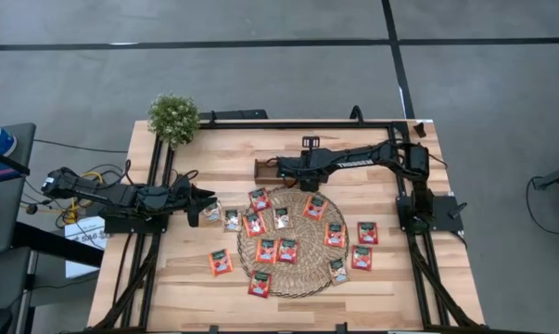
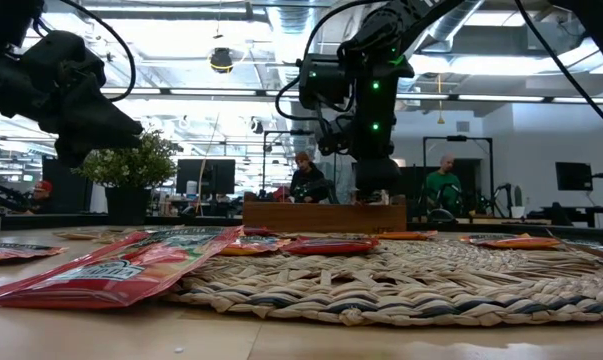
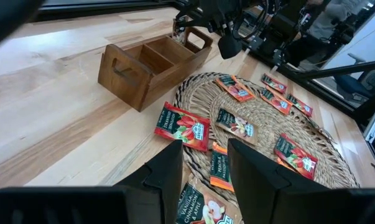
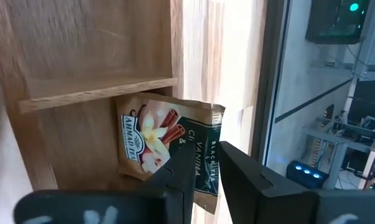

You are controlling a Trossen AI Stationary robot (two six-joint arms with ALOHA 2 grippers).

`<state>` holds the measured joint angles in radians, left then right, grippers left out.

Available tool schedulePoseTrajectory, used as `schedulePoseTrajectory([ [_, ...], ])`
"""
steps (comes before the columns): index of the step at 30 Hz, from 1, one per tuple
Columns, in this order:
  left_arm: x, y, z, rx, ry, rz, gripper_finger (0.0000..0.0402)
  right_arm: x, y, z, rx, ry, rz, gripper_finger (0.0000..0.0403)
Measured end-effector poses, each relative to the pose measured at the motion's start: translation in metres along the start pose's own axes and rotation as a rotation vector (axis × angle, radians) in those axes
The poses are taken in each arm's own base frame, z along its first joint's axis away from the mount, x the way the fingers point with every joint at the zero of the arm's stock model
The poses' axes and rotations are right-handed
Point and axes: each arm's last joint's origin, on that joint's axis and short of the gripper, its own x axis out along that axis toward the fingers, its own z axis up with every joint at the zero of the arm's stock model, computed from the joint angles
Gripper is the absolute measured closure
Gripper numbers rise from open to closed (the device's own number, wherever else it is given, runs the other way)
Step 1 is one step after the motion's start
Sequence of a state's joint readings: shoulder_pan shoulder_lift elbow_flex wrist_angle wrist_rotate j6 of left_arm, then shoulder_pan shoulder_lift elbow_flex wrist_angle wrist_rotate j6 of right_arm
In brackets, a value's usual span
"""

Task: Pick & Place Tea
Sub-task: Put the brown tea bag into the right section of the wooden organizer

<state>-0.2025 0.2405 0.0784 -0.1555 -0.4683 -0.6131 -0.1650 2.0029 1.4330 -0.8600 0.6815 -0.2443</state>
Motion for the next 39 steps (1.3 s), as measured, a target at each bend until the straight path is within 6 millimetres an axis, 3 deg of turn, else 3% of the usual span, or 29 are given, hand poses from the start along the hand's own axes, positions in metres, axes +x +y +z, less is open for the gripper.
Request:
schedulePoseTrajectory([
  [20, 0.000, 0.000, 0.000, -0.002, 0.000, 0.000, 0.0282, -0.003, 0.004, 0.001, -0.001, -0.010, -0.002, 0.0330],
  [25, 0.000, 0.000, 0.000, -0.002, 0.000, 0.000, 0.0282, -0.004, 0.003, 0.001, -0.002, -0.001, -0.047, 0.0293],
  [32, 0.000, 0.000, 0.000, -0.002, 0.000, 0.000, 0.0282, -0.011, 0.005, 0.002, -0.021, 0.016, -0.168, 0.0212],
  [39, 0.000, 0.000, 0.000, -0.001, 0.000, 0.000, 0.0282, -0.040, 0.002, 0.008, -0.027, 0.000, -0.170, 0.0167],
])
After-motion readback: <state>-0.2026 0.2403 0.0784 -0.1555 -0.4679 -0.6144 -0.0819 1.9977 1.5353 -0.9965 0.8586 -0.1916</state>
